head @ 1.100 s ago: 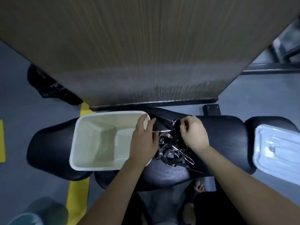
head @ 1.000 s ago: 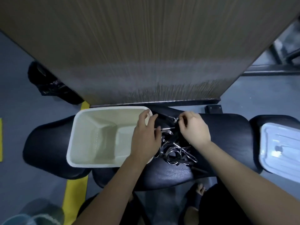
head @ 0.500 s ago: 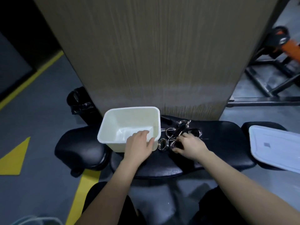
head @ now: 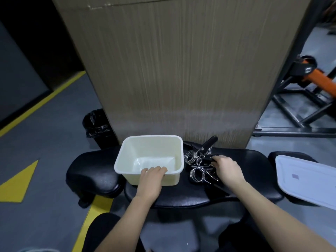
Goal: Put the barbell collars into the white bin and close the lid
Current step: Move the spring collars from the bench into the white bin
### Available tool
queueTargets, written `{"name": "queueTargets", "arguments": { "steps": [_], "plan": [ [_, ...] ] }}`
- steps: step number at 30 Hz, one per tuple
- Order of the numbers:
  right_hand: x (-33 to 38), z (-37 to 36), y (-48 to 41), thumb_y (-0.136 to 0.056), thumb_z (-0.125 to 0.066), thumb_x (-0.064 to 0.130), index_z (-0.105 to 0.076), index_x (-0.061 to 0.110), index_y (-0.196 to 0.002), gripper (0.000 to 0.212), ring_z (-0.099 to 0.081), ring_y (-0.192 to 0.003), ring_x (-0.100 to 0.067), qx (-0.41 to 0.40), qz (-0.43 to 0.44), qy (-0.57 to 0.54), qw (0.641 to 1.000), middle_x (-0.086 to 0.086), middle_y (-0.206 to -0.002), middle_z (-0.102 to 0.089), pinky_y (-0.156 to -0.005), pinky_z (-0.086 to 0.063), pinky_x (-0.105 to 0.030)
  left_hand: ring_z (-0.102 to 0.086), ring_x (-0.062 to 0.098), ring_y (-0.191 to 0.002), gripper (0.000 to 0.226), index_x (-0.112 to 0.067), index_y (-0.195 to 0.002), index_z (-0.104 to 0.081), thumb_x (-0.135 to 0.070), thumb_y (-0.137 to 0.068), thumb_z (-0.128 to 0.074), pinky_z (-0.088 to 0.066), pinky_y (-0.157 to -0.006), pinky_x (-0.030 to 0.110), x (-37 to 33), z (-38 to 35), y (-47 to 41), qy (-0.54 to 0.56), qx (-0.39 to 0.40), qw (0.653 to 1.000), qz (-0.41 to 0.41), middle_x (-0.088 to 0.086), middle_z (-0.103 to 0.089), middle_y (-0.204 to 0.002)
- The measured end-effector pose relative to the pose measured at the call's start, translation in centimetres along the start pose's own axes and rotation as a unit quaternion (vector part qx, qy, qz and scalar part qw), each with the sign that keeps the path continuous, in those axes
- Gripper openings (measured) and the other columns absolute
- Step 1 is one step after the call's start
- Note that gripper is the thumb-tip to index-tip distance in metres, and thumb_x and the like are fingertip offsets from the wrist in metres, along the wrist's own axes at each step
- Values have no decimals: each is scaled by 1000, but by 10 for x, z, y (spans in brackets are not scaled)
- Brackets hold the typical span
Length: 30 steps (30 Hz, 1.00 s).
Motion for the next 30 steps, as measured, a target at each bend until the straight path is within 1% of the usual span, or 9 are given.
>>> {"name": "queueTargets", "arguments": {
  "steps": [4,7,9,12,14,16,20,23,30],
  "plan": [
    [-3,30,-15,-93,-66,16,-74,7,-102,15,-69,-86,-38,-100,-3,-96,990,-12,-92,-75,-71,-51,-37,-56,21,-96,34,-28,-111,-57,-2,-93,-46,-31,-106,42,-9,-4,3,0,13,1000,10,-8,-59,-97],
    [13,51,-22,-95,-64,16,-74,7,-105,17,-63,-71,-27,-121,-19,-186,975,-7,-79,-72,-64,-38,-25,-56,19,-100,33,-29,-116,-55,-6,-95,-45,-30,-108,43,-11,0,2,17,42,999,-3,-9,-60,-103],
    [32,60,-25,-96,-62,18,-75,12,-102,15,-62,-67,-22,-125,-25,-242,962,-3,-73,-70,-60,-40,-25,-55,16,-106,25,-32,-122,-57,-26,-100,-47,-30,-111,42,-5,6,2,56,41,997,-30,-11,-63,-109],
    [60,65,-29,-98,-59,20,-74,21,-103,16,-71,-73,-21,-126,-25,-330,935,-1,-73,-74,-69,-54,-31,-52,8,-113,42,-30,-119,-65,-59,-95,-46,-27,-114,37,18,24,3,131,-47,989,-40,-15,-65,-115],
    [77,62,-33,-99,-56,19,-72,26,-96,18,-73,-70,-20,-112,-18,-392,913,-3,-71,-74,-75,-58,-33,-57,14,-111,42,-23,-115,-68,-52,-97,-43,-39,-105,37,45,36,-1,146,-151,977,15,-10,-68,-114],
    [92,59,-36,-100,-55,17,-72,27,-90,22,-72,-65,-19,-98,-6,-430,897,-5,-70,-74,-77,-58,-35,-55,25,-112,39,-16,-122,-63,-41,-99,-43,-45,-96,43,76,41,-8,149,-192,961,135,2,-65,-121],
    [122,49,-40,-101,-54,14,-73,20,-94,22,-68,-63,-18,-58,-16,-510,858,-12,-73,-74,-69,-59,-35,-42,34,-130,53,-10,-145,-41,-40,-102,-42,-39,-103,49,109,36,-23,238,-97,910,324,16,-47,-143],
    [144,35,-45,-101,-56,16,-73,13,-97,18,-69,-64,-20,-28,-35,-531,846,-19,-75,-73,-62,-59,-36,-49,40,-124,53,-14,-146,-36,-45,-103,-31,-41,-99,48,109,25,-30,279,-37,885,370,17,-50,-141],
    [195,-17,-63,-97,-60,19,-74,8,-80,25,-65,-51,-26,84,-36,-452,887,-23,-66,-70,-58,-63,-45,-60,41,-95,30,-18,-121,-42,-33,-105,-21,-44,-74,43,116,11,-27,197,-39,902,381,16,-65,-108]
  ]
}}
Point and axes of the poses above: each hand's wrist, its own y-axis away from the middle knuckle, its own z-axis out of the back of the hand, x = y × z, the point moved 1 cm from there along -y, towards the middle knuckle
